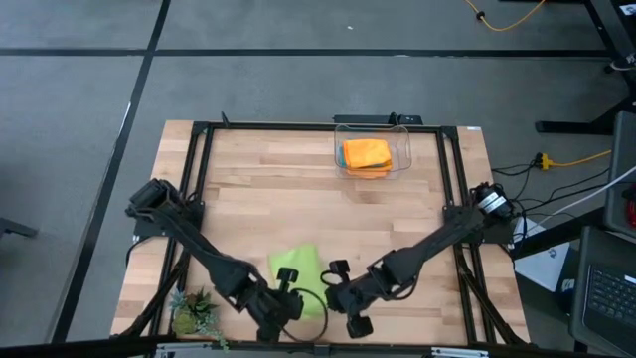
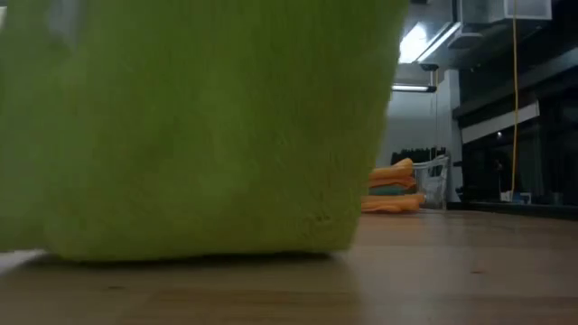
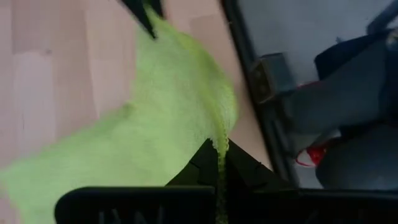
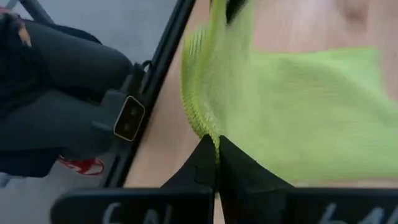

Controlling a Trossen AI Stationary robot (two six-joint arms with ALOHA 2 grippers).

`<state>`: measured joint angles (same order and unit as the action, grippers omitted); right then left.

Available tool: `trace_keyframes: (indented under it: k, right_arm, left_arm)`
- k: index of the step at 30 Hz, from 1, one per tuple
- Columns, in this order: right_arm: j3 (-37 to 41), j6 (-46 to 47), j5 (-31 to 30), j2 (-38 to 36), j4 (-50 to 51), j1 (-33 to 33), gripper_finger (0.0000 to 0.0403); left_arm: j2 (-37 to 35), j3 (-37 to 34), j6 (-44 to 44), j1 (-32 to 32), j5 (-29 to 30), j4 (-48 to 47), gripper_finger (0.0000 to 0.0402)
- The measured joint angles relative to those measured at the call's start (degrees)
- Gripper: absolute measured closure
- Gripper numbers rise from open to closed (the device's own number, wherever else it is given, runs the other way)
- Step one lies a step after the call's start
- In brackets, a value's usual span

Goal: Fold microfiber towels
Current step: Fold the green microfiber towel

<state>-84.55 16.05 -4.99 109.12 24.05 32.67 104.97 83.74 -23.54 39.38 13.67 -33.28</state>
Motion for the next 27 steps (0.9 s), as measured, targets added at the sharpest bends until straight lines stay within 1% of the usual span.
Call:
trace_keyframes:
  k: [2,5,10,13,16,19,22,24,27]
  right_arm:
    - [-1.4,-1.5,-1.2,0.0,0.8,0.3,0.0400]
    - [-1.6,-3.4,-3.0,0.0,0.6,0.1,0.0400]
    - [-0.5,-6.6,-7.2,0.0,0.4,-2.5,0.0401]
    - [1.5,-8.0,-7.5,0.0,-1.1,-4.7,0.0401]
    - [5.0,-9.1,-7.4,0.0,-5.1,-7.0,0.0401]
    - [8.1,-10.1,-7.5,0.0,-9.1,-9.3,0.0401]
    - [11.4,-10.6,-8.5,0.0,-12.9,-11.3,0.0401]
    - [13.4,-10.8,-8.8,0.0,-15.2,-12.5,0.0401]
    - [16.9,-10.6,-8.3,0.1,-20.0,-14.1,0.0401]
  left_arm:
    - [-0.1,1.6,0.6,0.7,0.2,-2.0,0.0402]
    - [0.0,1.7,0.9,1.3,0.7,-4.2,0.0401]
    - [0.0,1.7,-0.1,1.4,5.6,-12.6,0.0401]
    - [0.0,1.4,-0.1,0.7,7.2,-16.0,0.0401]
    - [0.4,-0.7,0.1,-0.5,7.2,-15.9,0.0401]
    - [0.4,-4.3,0.1,-2.2,7.2,-15.4,0.0401]
    - [0.4,-7.7,-0.1,-4.1,8.7,-15.3,0.0401]
    - [0.4,-9.4,1.0,-5.1,9.1,-14.1,0.0401]
    - [0.4,-11.3,3.0,-6.6,8.3,-12.2,0.0401]
